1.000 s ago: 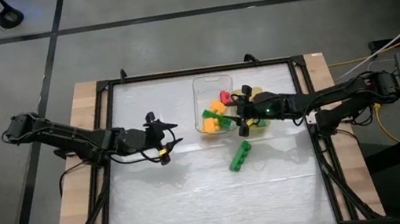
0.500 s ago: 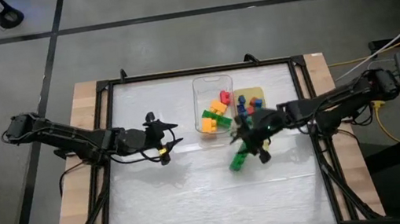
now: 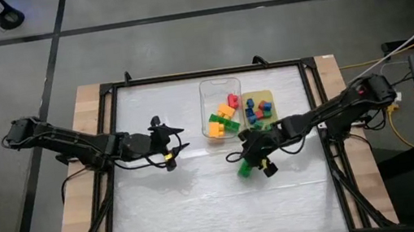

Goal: Sort blocks by size
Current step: Put the large green game piece into the transparent bin, then return to Home Position

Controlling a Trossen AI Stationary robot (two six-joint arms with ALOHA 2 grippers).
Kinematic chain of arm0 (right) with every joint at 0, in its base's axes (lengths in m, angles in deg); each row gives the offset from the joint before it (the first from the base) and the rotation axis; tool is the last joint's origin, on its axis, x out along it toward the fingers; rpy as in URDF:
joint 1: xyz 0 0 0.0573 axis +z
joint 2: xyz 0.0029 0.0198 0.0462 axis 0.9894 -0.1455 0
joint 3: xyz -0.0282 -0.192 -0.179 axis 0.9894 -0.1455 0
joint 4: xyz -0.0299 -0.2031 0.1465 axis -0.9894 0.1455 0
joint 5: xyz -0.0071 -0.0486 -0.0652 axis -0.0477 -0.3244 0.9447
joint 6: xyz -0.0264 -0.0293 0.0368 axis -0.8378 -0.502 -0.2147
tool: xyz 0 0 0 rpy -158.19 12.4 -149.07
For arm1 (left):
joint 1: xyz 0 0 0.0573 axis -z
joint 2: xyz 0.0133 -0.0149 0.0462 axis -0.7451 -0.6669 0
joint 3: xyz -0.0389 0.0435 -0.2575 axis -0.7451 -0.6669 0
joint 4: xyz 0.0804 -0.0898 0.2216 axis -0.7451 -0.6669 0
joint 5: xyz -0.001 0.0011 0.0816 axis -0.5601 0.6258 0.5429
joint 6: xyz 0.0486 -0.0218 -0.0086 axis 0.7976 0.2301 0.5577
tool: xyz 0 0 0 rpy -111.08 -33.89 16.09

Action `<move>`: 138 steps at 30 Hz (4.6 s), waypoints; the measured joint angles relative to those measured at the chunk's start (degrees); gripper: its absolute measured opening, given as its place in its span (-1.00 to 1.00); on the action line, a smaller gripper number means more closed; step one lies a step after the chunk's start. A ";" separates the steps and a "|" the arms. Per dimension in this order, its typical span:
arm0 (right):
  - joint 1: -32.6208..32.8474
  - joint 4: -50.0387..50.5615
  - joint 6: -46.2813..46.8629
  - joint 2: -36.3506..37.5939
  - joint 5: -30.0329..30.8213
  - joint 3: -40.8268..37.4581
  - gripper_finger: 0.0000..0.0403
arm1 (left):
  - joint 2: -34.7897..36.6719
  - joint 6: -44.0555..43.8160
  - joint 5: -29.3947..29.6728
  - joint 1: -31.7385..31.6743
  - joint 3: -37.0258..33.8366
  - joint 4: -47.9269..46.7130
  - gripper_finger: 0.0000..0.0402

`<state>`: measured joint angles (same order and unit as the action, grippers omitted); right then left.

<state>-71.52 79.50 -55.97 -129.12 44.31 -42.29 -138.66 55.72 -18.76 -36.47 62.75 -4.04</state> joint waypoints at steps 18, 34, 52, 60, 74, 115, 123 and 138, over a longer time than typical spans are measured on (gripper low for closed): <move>0.00 6.15 2.53 -2.78 1.80 0.04 -0.03 | 0.00 0.00 -0.05 0.00 0.00 0.00 0.17; 0.00 6.24 2.69 -7.05 1.74 0.07 -0.16 | 0.00 0.00 -0.05 0.00 0.00 0.00 0.17; 0.00 18.81 1.32 -7.20 2.25 21.06 -0.15 | 11.36 6.77 -0.01 0.00 0.09 -1.42 0.17; -2.18 21.74 -9.22 -7.09 19.38 28.55 -0.12 | 22.07 6.80 -0.01 0.02 0.11 -15.52 0.17; -16.03 19.87 -9.03 -7.09 23.15 28.55 0.13 | 35.12 9.70 0.03 0.02 0.11 -25.66 0.17; -22.88 27.10 14.90 41.99 6.64 9.05 0.30 | 61.17 2.25 -2.68 -0.61 -20.38 -21.21 0.17; -22.86 19.29 21.43 56.81 5.38 -5.67 0.30 | 61.18 1.86 -2.67 -0.61 -25.91 -13.54 0.17; -22.84 7.54 28.52 75.37 -4.25 -24.26 0.30 | 61.18 2.41 -2.61 -0.61 -30.87 -6.50 0.17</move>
<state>-94.36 87.04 -27.45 -53.75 40.06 -66.55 -77.49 58.13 -21.37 -37.08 31.88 -10.54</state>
